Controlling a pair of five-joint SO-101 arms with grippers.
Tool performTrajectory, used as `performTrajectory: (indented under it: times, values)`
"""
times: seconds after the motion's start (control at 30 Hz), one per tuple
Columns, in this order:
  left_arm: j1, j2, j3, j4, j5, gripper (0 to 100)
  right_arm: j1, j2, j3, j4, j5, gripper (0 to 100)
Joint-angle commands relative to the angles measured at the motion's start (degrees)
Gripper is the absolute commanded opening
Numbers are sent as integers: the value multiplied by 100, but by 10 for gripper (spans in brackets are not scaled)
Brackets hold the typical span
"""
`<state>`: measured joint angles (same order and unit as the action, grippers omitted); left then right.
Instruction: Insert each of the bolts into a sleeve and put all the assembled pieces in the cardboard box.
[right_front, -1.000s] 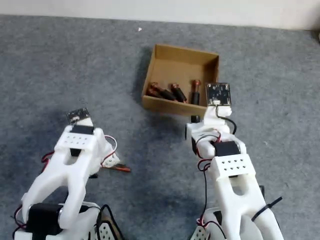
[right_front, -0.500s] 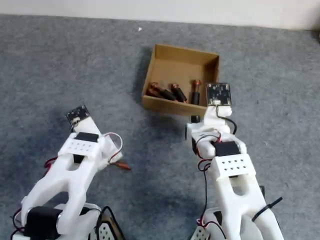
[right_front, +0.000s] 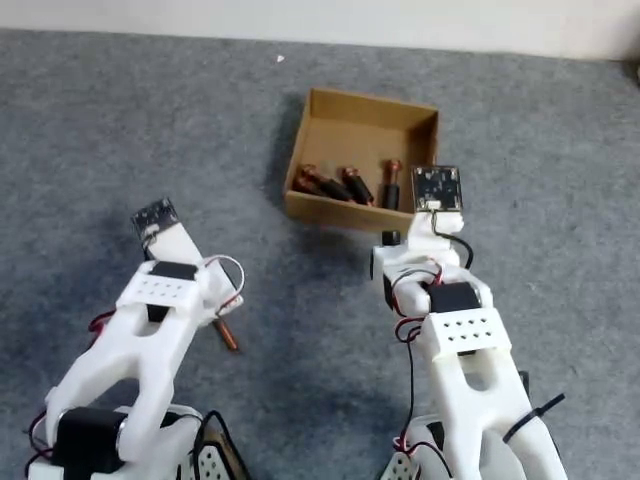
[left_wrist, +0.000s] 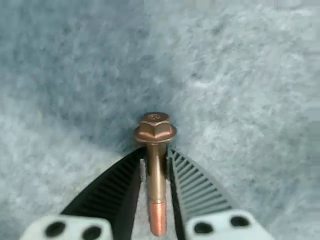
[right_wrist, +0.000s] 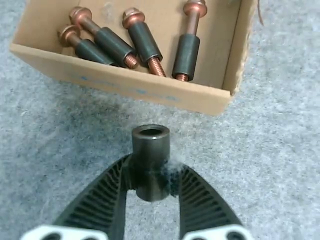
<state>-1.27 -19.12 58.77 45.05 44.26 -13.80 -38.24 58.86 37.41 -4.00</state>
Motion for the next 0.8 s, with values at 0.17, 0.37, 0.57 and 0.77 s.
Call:
performTrajectory:
  times: [0.17, 0.37, 0.57, 0.77]
  values:
    - [101, -664, -892, -229, -818, 5, -163, -242, -22, -163, -9, 5]
    - [532, -2554, -505, -255, -818, 5, -145, -242, -22, -163, 0, 5]
    - [629, -4057, -426, -255, -800, 5, -154, -1341, 242, -84, -9, 5]
    - [629, -4497, -453, -255, -818, 5, -224, -2308, 752, -110, 0, 5]
